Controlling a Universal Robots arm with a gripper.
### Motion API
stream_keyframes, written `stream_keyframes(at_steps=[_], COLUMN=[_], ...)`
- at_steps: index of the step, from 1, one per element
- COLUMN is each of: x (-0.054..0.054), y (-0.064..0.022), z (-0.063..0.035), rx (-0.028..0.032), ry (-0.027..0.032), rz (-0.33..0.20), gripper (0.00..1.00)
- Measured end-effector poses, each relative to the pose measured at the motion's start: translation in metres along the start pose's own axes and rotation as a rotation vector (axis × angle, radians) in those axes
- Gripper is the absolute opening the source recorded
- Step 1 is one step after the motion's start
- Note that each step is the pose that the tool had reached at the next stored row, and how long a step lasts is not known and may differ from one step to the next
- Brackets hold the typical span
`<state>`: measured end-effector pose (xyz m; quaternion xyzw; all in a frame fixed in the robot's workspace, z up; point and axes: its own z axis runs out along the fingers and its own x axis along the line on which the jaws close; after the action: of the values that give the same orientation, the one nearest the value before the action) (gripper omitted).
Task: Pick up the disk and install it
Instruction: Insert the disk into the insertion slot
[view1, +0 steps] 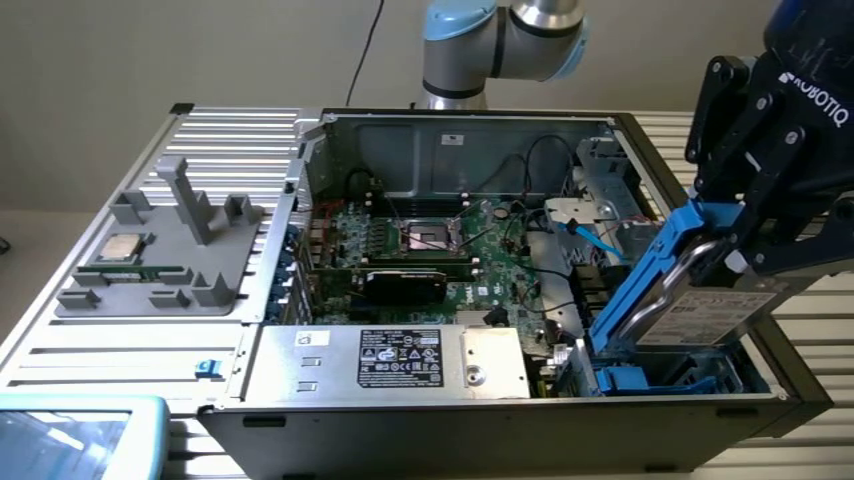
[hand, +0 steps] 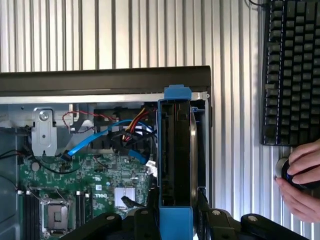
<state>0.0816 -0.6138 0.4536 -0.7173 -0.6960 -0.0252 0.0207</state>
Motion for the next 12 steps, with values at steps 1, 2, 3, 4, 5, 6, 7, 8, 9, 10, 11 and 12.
stream_keyframes(at_steps=[1,2,3,4,5,6,7,8,9,10,11,12], x=[-0.0003,-0.0004,-0.0005,-0.0006,-0.0007,-0.0008,-0.0009,-0.001,-0.001,-0.001,-0.0011,-0.0011], y=[0.0001,0.0001,0.0001,0.0002,0.0002,0.0002,0.0002,0.0002,0.0002,0.0002,0.0002,0.0002], z=[0.0006,0.0011,0.0018,0.0027,0.004,0.0055,0.007,0.0081,0.009,0.0095,0.0098,0.0102], rx=[0.0,0.0,-0.0001,-0.0001,0.0,-0.0001,0.0,0.0,-0.0001,-0.0001,-0.0001,-0.0001], ry=[0.0003,0.0001,-0.0001,0.0,0.0,0.0001,0.0002,0.0,0.0002,0.0001,0.0001,0.0002], rz=[0.0,0.0,0.0,0.0,0.0,0.0,0.0,0.0,0.0,0.0,0.0,0.0], gripper=[0.37,0.37,0.37,0.37,0.37,0.37,0.37,0.37,0.37,0.37,0.37,0.37])
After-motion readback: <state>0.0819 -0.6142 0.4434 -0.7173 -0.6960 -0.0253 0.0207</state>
